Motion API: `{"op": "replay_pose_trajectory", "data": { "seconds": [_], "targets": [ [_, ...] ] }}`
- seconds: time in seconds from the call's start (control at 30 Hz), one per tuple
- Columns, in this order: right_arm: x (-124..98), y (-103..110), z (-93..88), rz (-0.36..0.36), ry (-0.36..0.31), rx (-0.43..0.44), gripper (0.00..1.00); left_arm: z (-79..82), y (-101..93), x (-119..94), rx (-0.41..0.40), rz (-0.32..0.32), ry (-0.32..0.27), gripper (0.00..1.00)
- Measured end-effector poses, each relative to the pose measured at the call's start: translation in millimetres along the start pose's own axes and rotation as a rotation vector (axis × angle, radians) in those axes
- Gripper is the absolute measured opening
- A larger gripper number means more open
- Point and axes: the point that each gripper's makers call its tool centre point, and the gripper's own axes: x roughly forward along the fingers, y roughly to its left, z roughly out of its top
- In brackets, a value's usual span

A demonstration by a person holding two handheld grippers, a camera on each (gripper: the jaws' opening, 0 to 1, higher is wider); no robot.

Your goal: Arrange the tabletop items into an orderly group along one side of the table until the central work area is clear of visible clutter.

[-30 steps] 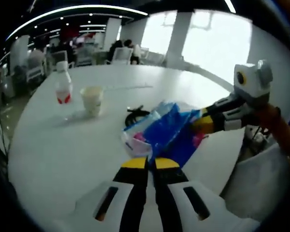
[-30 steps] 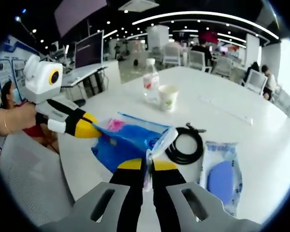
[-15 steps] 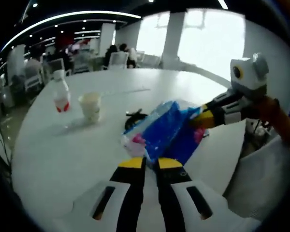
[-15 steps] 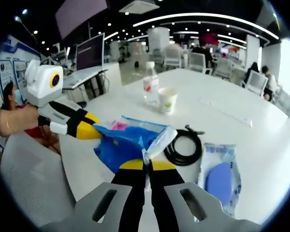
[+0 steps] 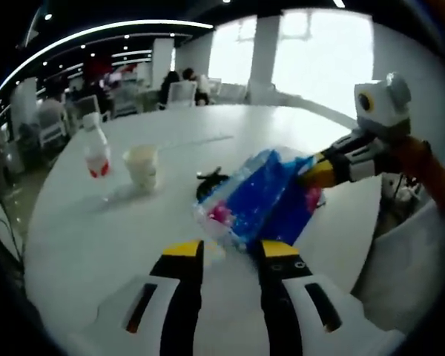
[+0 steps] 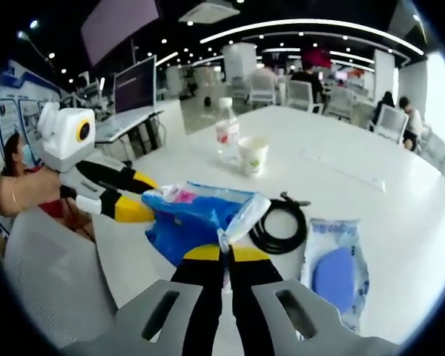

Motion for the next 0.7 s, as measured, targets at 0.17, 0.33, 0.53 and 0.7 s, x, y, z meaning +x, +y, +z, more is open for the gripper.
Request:
{"op": "replay_pose_trajectory", "data": {
  "seconds": [0.17,0.33,0.53,0.7],
  "targets": [
    [-3.4,-7.0,2.3,-0.015,-0.01,0.013,0.02,-0.5,2.3,0.2,-0.001,0.011,0.003,0.4],
    [-5.6,-11.0,3.8,-0.024,-0.017,0.024,0.02,-1.5,2.1,1.4,-0.039,0.001,0.003,0.6],
    [-5.0,-10.8,1.4,-0.023,-0.006,0.026,0.02,-0.1,1.4,1.5,-0.003,0.006,-0.003,0.74],
    [-5.6,-10.9,0.1,-0.022,0.0,0.026,0.02,0.2,2.2,2.3,-0.001,0.014,-0.009,0.89]
  ]
}}
